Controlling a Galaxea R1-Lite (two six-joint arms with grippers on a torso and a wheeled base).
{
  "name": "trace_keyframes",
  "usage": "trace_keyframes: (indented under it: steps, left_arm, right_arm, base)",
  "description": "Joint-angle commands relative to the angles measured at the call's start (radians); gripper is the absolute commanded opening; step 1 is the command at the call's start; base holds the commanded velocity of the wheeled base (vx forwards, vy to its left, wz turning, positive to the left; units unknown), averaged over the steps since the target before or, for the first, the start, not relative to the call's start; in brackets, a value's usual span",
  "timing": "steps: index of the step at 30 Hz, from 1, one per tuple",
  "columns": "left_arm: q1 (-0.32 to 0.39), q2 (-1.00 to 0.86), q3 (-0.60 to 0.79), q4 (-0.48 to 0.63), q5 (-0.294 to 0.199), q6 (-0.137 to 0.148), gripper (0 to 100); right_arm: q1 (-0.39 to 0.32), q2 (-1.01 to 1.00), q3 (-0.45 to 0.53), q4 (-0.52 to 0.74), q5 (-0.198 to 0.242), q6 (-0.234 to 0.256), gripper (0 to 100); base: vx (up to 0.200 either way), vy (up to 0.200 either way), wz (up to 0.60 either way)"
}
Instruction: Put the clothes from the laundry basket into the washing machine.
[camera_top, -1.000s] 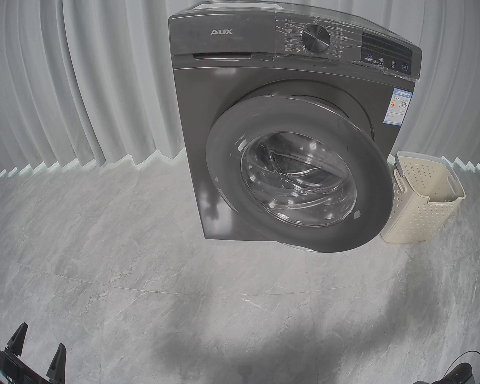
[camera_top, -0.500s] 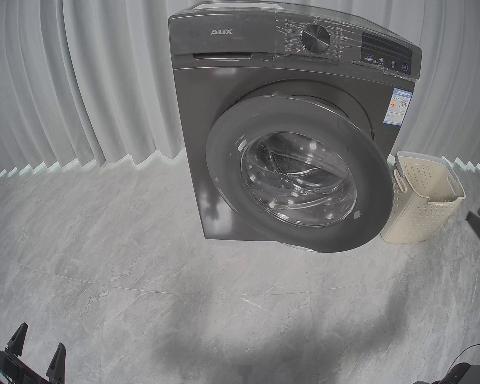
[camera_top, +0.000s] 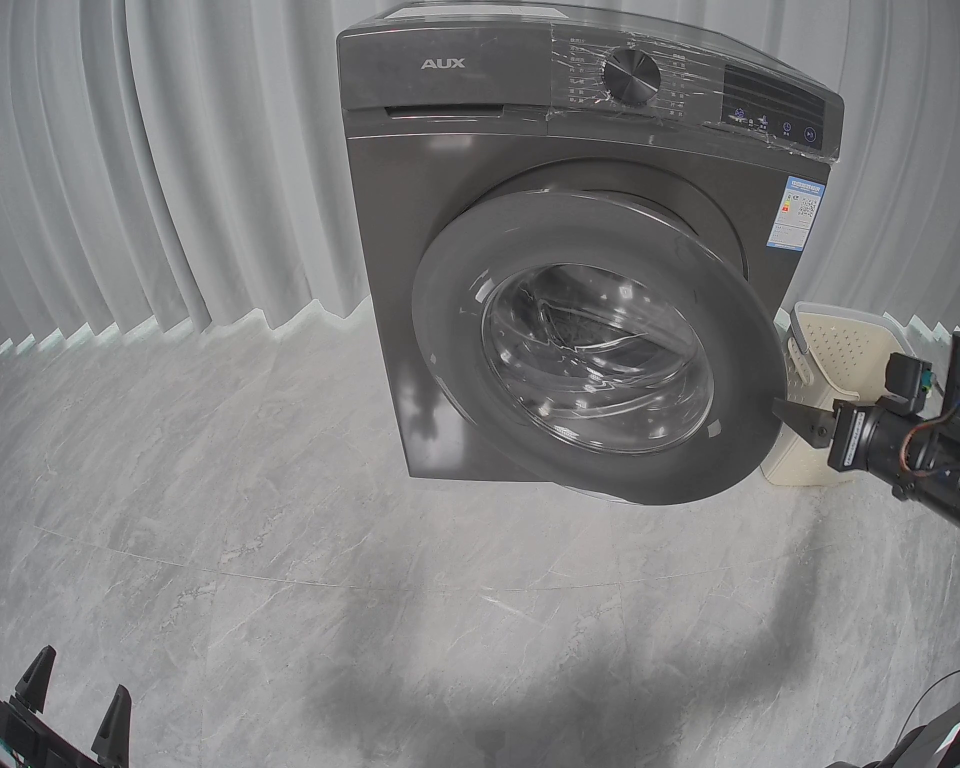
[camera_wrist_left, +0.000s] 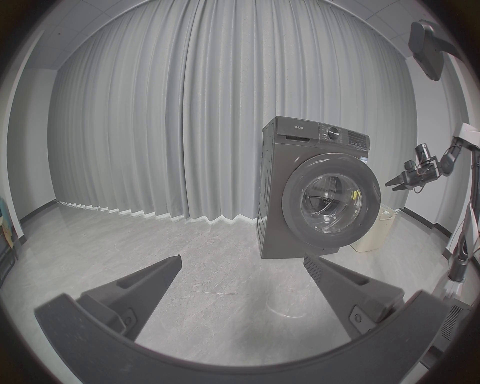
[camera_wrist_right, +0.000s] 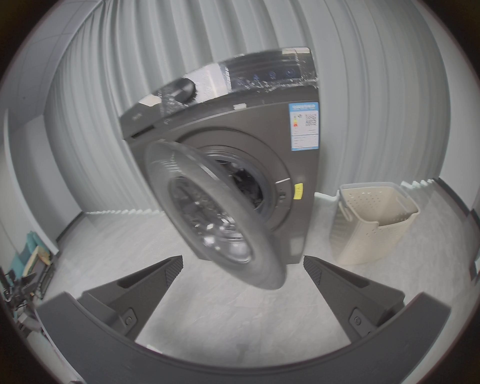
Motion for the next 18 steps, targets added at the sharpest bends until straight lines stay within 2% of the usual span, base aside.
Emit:
trace_keyframes:
  steps: [1, 9, 12, 14, 18]
  left_arm:
    - [0.0, -0.008, 0.016, 0.001, 0.0, -0.002, 100]
    - [0.0, -0.008, 0.016, -0.001, 0.0, -0.002, 100]
    - [0.0, -0.008, 0.016, -0.001, 0.0, -0.002, 100]
    - [0.0, -0.008, 0.016, -0.001, 0.0, 0.001, 100]
    - [0.0, -0.008, 0.016, -0.001, 0.0, -0.001, 100]
  right_arm:
    - [-0.071, 0.188, -0.082, -0.055, -0.043, -0.018, 100]
    - [-0.125, 0.248, -0.165, -0.101, -0.051, -0.023, 100]
    - [-0.148, 0.249, -0.179, -0.106, -0.051, -0.024, 100]
    - [-0.209, 0.252, -0.197, -0.126, -0.049, -0.026, 100]
    - [-0.258, 0.246, -0.193, -0.15, -0.04, -0.04, 100]
  base:
    - [0.0, 0.0, 0.0]
    - [0.0, 0.0, 0.0]
    - [0.0, -0.2, 0.0]
    - [0.0, -0.2, 0.0]
    - [0.0, -0.2, 0.0]
